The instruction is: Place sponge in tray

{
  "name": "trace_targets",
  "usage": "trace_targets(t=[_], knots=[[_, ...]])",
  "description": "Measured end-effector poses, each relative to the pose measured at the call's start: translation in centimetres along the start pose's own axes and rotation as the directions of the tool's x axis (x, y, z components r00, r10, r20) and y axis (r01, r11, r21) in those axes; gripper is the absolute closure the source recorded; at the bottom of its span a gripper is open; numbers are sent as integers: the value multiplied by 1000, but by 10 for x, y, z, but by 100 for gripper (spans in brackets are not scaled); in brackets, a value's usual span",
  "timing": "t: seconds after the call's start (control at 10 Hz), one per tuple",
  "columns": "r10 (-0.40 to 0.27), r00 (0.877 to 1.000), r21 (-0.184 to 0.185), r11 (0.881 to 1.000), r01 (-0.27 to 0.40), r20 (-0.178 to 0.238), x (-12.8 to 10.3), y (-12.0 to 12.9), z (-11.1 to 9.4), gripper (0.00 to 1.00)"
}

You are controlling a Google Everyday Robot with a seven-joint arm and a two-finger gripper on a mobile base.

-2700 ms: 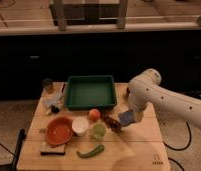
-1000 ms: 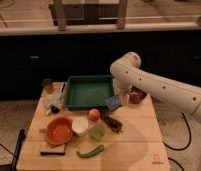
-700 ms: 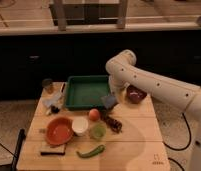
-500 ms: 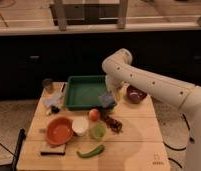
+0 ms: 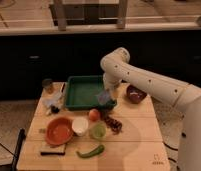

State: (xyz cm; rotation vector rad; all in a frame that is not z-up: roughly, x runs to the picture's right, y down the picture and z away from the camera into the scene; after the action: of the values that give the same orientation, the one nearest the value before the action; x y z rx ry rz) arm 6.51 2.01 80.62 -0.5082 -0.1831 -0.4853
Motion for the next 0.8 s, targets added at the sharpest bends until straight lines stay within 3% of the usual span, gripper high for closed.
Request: trace_targets(t=[0.8], knots=[[-87,995,-11,996,87,47,-13,-30,23,99]])
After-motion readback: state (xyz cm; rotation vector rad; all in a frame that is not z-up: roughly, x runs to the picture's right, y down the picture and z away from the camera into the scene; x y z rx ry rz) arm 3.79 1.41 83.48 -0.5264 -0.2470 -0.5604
